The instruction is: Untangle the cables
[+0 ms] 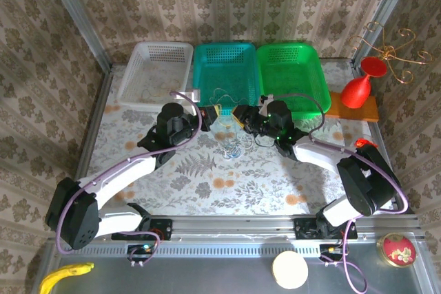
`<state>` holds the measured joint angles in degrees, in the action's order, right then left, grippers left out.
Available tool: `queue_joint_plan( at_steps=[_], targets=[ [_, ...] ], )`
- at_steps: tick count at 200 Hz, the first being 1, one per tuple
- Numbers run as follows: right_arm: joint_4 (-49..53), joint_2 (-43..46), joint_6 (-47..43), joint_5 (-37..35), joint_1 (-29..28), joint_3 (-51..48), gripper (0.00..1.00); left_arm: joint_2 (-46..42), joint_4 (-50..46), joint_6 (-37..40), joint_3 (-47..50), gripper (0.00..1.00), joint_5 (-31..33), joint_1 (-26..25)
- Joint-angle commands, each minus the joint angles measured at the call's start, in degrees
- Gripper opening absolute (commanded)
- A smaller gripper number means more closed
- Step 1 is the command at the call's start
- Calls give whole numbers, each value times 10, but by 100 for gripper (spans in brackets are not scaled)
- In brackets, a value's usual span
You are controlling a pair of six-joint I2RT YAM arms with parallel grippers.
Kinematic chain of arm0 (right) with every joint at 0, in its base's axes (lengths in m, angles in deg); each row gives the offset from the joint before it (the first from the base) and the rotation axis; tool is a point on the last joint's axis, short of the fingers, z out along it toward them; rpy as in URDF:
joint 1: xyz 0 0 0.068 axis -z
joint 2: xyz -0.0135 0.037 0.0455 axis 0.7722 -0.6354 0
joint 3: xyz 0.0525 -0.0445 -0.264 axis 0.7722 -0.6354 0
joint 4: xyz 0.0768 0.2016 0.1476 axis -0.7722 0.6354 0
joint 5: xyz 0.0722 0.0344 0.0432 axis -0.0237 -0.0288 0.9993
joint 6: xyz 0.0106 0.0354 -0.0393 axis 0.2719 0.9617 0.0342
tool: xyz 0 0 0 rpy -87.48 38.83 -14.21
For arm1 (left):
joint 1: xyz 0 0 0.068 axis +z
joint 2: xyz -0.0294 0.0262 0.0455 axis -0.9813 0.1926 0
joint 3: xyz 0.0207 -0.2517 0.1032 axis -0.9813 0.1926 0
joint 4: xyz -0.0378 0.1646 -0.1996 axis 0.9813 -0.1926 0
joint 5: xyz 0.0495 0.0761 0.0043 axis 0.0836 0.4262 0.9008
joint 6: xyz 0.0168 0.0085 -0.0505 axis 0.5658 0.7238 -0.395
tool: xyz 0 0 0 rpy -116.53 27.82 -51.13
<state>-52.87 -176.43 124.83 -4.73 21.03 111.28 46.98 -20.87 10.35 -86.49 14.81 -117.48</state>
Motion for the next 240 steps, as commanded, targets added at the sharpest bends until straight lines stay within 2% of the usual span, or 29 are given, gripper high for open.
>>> queue_joint_plan(
  at_steps=[1, 22, 66, 84, 111, 140, 197, 240],
  targets=[
    [-23, -6, 10, 4, -3, 14, 21, -11, 18, -5, 8, 0, 10, -5],
    [-23, 2, 9, 5, 0, 10, 0, -11, 20, -3, 15, 0, 19, -5],
    [42, 65, -43, 2, 36, 0, 0, -17, 19, 1, 59, 0, 85, -3],
    [99, 128, -87, -5, 53, 6, 0, -19, 26, -3, 85, 0, 108, 2],
    [197, 186, -160, -14, 60, 41, 0, -14, 43, -8, 109, 0, 105, 10],
    [241, 194, -207, 7, 59, 86, 0, -2, 56, 5, 111, 0, 85, 12],
    [342, 177, -320, 21, 53, 173, 0, 1, 67, 39, 126, 25, 25, 33],
    [422, 168, -396, 18, 53, 224, 0, -45, 28, 87, 140, 33, -4, 55]
  ],
)
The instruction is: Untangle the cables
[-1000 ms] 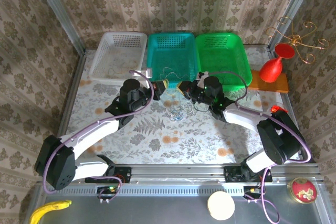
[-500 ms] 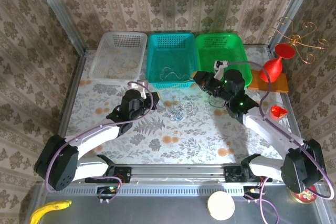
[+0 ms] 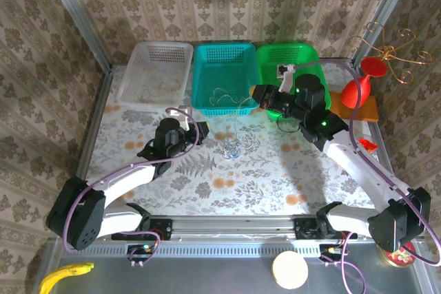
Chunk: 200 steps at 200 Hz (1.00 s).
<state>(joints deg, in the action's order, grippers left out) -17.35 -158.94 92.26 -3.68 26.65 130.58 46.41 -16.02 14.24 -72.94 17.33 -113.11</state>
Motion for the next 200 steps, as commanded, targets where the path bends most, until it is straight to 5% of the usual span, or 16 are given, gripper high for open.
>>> queue_joint_plan(
  at_steps=[1, 95, 200],
  targets=[
    [68, -7, -73, 8, -3, 32, 0, -40, -23, 50, 4, 33, -29, 11],
    [179, -34, -195, 35, -14, 97, 0, -86, -166, 188, -117, 66, -184, 14],
    [172, -57, -192, 35, -65, 98, 0, 20, -125, 150, -230, 69, -342, -35]
  ],
)
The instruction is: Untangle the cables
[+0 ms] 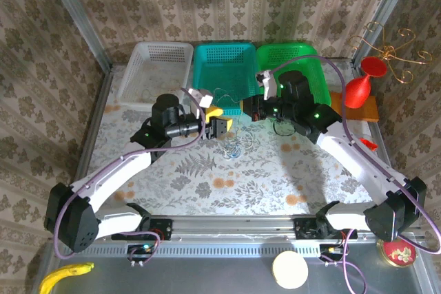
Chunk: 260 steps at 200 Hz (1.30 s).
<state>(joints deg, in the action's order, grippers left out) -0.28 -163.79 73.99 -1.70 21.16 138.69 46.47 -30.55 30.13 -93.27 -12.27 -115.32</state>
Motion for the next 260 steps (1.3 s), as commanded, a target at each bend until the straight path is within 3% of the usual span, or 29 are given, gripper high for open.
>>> queue_joint_plan(
  at_steps=[1, 59, 99, 123, 134, 147, 157, 193, 229, 260],
  targets=[
    [1, -8, -9, 15, -10, 17, 0, 21, 21, -8, -28, 69, -46, -13],
    [-6, -14, -6, 13, -28, 21, 0, 63, 60, -28, -33, 65, -55, -30],
    [-15, -17, 2, 14, -33, 19, 0, 77, 99, -50, -28, 38, -60, -34],
    [-20, -16, 7, 14, -33, 18, 0, 82, 111, -60, -24, 10, -60, -34],
    [-20, -12, 8, 11, -31, 17, 14, 79, 116, -63, -18, 0, -48, -32],
    [-20, -5, 13, 6, -26, 15, 35, 72, 125, -69, -9, 0, -34, -24],
    [-22, 2, 17, 4, -20, 10, 46, 63, 135, -78, 2, 0, -22, -14],
    [-31, 38, 34, -12, 8, -20, 61, 20, 158, -114, 36, 0, -4, 70],
    [-53, 71, 59, -26, 24, -75, 63, -12, 106, -100, 21, 0, 37, 191],
    [-67, 80, 74, -28, 24, -113, 63, 19, 73, -78, -31, 0, 56, 288]
  ],
)
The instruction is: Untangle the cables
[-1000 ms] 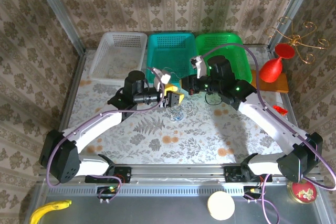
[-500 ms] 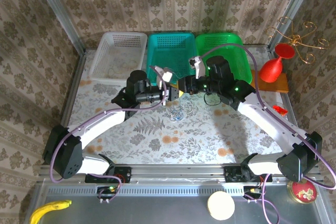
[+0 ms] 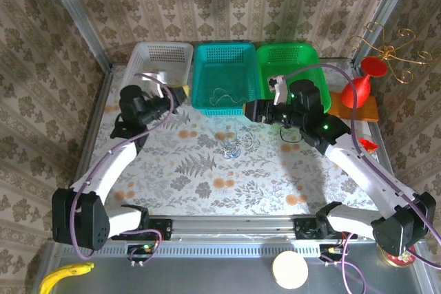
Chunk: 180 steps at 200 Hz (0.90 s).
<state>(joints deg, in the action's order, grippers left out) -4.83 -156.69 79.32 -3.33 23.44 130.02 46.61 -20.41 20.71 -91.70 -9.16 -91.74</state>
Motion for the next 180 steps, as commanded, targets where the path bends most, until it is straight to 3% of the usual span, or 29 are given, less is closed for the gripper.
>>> queue_joint_plan(
  at_steps=[1, 43, 76, 116, 142, 163, 180],
  targets=[
    [-22, 9, 22, -11, 1, -28, 63, 20, -28, 17, -49, 0, 25, 55],
    [-40, 25, 45, -15, 1, -79, 64, 131, -26, 22, -145, 0, 32, 133],
    [-45, 40, 58, -22, 0, -117, 64, 225, -39, 36, -223, 0, 44, 154],
    [-48, 52, 67, -30, 0, -147, 64, 319, -89, 54, -297, 10, 58, 163],
    [-50, 51, 69, -30, 0, -155, 64, 359, -114, 58, -327, 23, 53, 164],
    [-51, 48, 69, -30, 0, -157, 64, 374, -135, 65, -344, 46, 57, 163],
    [-50, 46, 68, -33, -1, -158, 64, 369, -144, 70, -347, 58, 59, 163]
  ],
)
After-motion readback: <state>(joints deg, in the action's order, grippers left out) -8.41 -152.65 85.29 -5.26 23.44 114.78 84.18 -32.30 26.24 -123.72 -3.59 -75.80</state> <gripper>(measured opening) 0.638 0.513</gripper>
